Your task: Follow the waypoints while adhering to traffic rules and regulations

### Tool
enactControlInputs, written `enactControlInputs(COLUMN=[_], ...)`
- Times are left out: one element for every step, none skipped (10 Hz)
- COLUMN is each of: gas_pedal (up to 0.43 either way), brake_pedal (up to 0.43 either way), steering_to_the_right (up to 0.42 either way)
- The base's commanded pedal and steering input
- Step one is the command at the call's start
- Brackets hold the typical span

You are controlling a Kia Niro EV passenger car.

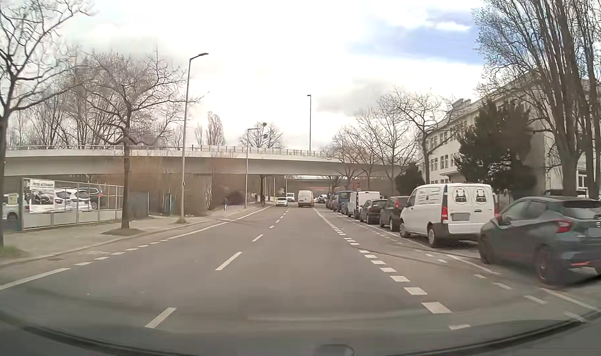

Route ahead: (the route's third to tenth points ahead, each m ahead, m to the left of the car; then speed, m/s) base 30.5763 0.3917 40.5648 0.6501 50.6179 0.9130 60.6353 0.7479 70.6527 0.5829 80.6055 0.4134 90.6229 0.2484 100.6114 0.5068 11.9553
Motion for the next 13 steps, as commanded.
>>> enactControlInputs(gas_pedal=[0.059,0.047,0.047,0.047,0.047,0.047,0.047,0.047,0.047,0.047,0.047,0.047,0.047], brake_pedal=[0.0,0.0,0.0,0.0,0.0,0.0,0.0,0.0,0.0,0.0,0.0,0.0,0.0], steering_to_the_right=[0.002,0.003,0.003,0.003,0.003,0.003,0.003,0.003,0.003,0.003,0.003,0.003,0.003])
